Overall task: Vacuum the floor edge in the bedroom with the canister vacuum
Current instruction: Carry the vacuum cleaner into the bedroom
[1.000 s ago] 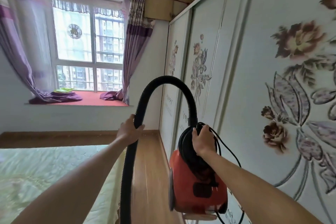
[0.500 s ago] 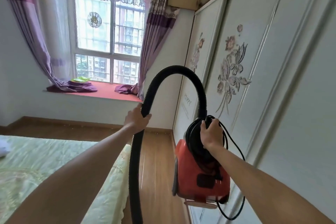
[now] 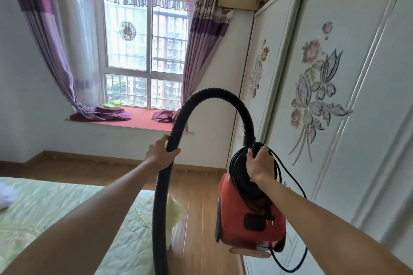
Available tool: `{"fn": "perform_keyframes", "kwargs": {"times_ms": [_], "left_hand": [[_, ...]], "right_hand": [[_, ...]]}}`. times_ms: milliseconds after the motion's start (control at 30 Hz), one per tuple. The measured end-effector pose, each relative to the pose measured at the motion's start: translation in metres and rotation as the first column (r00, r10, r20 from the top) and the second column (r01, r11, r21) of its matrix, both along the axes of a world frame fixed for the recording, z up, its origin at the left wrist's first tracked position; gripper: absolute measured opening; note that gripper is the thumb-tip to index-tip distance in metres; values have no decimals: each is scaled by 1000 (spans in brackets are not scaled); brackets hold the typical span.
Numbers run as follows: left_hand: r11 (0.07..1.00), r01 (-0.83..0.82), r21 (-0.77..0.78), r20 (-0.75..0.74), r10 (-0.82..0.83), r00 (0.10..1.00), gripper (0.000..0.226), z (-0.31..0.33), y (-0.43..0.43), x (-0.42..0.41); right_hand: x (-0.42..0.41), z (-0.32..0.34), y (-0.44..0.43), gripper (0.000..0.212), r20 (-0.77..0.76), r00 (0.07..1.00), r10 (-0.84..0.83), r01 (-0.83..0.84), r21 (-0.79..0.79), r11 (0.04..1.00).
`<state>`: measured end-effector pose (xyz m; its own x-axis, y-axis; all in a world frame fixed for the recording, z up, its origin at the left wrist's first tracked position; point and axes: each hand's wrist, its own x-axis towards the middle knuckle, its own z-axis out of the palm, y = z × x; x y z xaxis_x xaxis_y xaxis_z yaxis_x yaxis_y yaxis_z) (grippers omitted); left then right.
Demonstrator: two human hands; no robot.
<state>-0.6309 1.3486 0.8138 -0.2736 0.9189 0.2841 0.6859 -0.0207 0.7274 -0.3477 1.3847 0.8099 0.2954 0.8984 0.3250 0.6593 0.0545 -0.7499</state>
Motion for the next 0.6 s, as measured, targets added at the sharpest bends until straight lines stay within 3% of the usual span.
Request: {"fn": "perform_keyframes", "kwargs": {"times_ms": [433, 600], "left_hand": [[991, -127, -39, 52, 128, 990, 51, -29, 192, -7], [983, -177, -54, 64, 180, 982, 51, -30, 241, -22]], "right_hand": [[-18, -18, 213, 37, 49, 991, 127, -125, -42, 991], [-31, -20, 278, 43, 69, 982, 177, -174, -42, 984]]}}
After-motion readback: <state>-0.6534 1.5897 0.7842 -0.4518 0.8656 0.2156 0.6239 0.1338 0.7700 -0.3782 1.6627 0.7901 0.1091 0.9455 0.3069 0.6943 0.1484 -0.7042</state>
